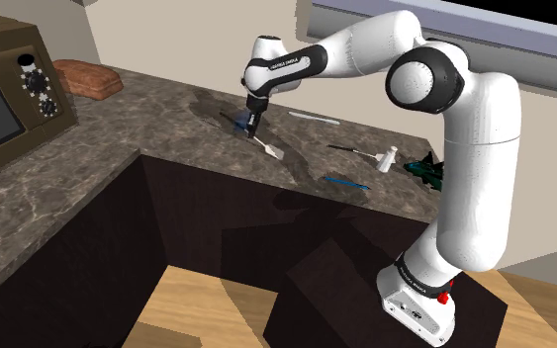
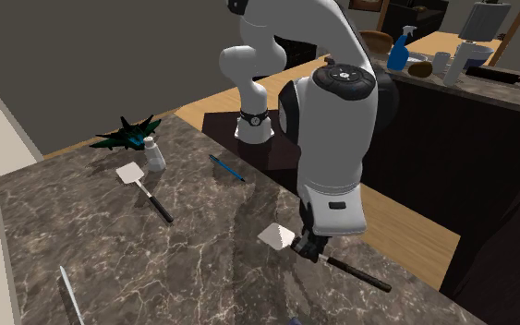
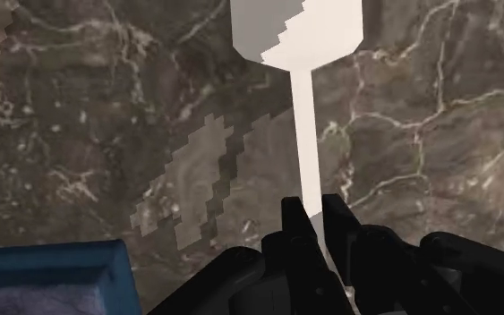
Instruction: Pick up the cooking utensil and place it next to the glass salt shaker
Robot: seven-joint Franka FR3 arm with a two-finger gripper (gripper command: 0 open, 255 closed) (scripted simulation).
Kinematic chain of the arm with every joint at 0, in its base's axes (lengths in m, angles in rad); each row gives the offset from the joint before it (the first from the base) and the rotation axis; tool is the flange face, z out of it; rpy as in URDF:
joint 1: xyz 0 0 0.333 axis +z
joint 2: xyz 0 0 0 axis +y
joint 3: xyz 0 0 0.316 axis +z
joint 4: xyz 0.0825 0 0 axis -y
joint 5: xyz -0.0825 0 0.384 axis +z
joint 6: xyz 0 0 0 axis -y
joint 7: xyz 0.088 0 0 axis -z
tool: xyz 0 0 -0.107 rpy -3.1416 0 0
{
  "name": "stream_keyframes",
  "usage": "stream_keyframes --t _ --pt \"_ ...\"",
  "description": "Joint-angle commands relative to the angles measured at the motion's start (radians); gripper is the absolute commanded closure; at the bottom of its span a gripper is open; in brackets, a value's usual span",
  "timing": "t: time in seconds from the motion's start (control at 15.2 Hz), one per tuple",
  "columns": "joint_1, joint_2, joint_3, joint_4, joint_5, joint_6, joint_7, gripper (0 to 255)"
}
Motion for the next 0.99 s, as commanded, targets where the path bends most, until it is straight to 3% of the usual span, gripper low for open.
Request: stream_keyframes --t 0.0,0.92 --pt "0.002 -0.015 0.0 0.005 -0.001 -0.02 0.003 255" --pt "0.002 -0.076 -0.003 0.102 -0.008 -0.178 0.012 255"
